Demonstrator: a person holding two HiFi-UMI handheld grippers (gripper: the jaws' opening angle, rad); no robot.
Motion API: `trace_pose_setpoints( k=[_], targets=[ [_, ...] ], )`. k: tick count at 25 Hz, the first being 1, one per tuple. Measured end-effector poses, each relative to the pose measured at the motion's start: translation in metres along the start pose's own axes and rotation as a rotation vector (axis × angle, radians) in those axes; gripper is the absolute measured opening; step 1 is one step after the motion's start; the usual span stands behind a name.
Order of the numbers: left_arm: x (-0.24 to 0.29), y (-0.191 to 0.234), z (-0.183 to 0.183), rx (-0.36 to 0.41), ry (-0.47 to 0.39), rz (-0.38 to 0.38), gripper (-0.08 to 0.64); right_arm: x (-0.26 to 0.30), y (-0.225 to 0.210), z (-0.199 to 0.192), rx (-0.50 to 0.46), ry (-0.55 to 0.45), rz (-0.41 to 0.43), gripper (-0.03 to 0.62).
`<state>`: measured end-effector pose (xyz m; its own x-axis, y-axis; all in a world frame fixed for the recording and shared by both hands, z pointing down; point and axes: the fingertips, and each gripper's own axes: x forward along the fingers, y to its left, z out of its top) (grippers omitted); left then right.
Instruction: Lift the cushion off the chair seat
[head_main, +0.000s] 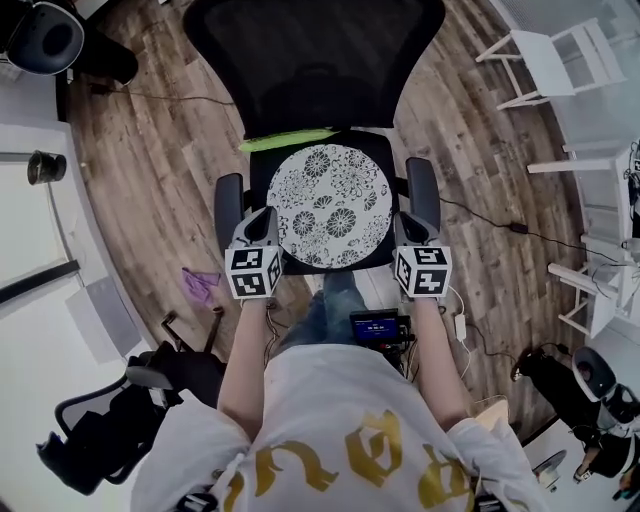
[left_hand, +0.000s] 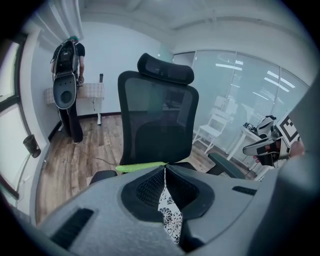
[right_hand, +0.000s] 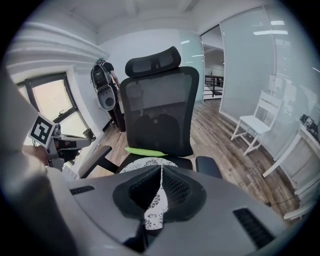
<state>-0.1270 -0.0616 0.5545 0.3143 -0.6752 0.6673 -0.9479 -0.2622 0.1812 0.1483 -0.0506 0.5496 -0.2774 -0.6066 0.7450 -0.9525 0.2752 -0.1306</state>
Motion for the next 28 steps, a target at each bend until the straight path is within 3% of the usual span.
trace_pose_setpoints(
  k=[20,25,28],
  targets=[
    [0.063,0.020,-0.103,-0.065,0.243,0.059,0.012,0.095,-0.019,-0.046,-0.064,0.149,0.018,0.014],
    [0.081,0.027,-0.130,0.013,0.321,0.075,0.012,0.117,-0.017,-0.061,-0.088,0.176,0.041,0.015],
    [0.090,0.032,-0.148,-0.044,0.361,0.082,0.012,0.134,-0.019,-0.068,-0.104,0.190,0.045,0.030]
  ],
)
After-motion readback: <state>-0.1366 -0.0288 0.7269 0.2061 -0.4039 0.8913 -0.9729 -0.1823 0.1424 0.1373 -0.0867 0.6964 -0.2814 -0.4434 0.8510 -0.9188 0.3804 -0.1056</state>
